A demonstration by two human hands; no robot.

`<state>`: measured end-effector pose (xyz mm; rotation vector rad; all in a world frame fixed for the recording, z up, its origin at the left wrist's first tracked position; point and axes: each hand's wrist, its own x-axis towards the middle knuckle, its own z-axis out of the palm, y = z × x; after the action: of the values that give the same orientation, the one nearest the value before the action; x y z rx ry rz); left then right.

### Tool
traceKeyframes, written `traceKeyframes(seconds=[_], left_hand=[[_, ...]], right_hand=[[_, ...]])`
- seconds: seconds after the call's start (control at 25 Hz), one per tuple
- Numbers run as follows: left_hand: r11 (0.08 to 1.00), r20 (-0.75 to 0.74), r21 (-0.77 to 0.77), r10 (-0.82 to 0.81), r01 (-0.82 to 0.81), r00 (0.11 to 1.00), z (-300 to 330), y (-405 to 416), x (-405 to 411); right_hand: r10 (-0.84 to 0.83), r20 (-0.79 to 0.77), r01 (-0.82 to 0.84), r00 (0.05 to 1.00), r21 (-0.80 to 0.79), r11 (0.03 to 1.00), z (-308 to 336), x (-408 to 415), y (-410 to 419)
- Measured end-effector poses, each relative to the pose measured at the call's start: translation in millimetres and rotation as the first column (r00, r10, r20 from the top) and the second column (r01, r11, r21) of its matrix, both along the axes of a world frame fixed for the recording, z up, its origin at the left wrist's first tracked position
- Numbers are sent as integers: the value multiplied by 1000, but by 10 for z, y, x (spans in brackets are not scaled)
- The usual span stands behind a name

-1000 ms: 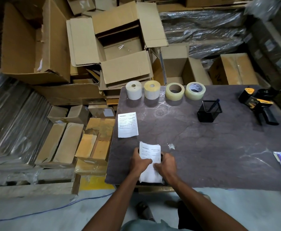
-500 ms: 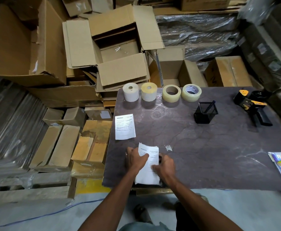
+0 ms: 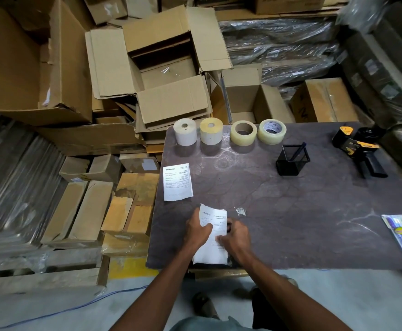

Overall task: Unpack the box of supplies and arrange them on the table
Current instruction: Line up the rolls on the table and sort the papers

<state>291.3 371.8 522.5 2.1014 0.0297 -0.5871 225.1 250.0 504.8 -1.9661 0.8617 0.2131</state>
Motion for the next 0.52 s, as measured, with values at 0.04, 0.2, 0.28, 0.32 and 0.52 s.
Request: traceKeyframes(seconds=[0.04, 0.2, 0.28, 0.32, 0.52], left_hand=[[1000, -4, -26, -14, 14, 1000, 12, 20, -36], [990, -51, -129, 55, -61, 997, -44, 100, -121], [975, -122, -178, 115, -136, 986, -113, 151, -109], [960, -158, -214, 148, -180, 976, -130, 175, -107], [820, -296, -430, 267, -378, 917, 114, 191, -109]], right_hand=[[1, 3, -1, 1000, 12, 1000, -7, -3, 7], [1, 21, -1, 1000, 27, 1000, -42, -18, 16], [19, 39, -20, 999, 43, 999, -47, -23, 3], [27, 58, -31, 998, 58, 998, -30, -27, -9], [-141, 247, 77, 959, 252, 965, 273, -42, -87]])
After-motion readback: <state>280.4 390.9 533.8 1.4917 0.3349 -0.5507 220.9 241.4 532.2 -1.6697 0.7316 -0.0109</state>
